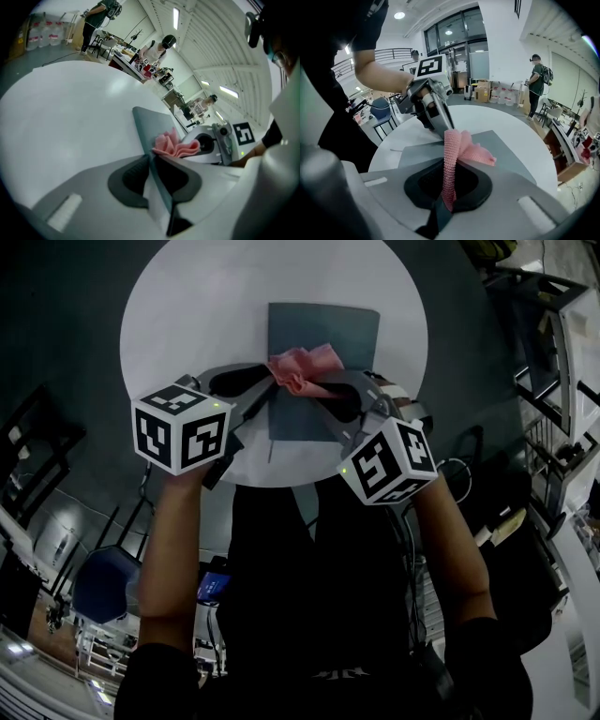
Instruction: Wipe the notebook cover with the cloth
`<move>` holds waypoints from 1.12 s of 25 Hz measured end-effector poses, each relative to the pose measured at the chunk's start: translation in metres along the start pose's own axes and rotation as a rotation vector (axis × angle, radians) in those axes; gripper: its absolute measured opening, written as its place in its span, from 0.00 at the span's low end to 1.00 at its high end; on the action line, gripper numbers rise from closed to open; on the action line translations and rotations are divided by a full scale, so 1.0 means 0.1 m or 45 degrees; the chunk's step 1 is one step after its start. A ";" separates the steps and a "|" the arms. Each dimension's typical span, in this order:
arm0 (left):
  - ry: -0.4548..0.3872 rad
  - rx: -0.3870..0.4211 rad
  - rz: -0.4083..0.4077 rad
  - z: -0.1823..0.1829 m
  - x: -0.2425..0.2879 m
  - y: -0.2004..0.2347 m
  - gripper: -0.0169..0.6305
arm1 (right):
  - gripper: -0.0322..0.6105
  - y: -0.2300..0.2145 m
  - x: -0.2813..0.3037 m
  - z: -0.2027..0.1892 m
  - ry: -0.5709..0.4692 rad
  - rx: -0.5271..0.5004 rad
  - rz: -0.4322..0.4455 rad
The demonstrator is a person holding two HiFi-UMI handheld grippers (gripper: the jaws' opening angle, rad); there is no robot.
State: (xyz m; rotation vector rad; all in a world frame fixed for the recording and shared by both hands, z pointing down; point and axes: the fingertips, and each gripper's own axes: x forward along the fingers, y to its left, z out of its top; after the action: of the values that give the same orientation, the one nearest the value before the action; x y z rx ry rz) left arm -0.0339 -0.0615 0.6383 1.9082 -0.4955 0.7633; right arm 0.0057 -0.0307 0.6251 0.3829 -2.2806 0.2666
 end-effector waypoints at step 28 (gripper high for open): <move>-0.002 0.003 0.002 0.00 -0.01 0.00 0.12 | 0.07 1.25 -0.19 -0.28 0.097 0.135 0.388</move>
State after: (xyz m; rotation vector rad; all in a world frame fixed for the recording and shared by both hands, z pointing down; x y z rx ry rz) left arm -0.0342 -0.0615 0.6372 1.9109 -0.4970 0.7636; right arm -0.0081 0.0982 0.6208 0.0745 -2.2506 0.5485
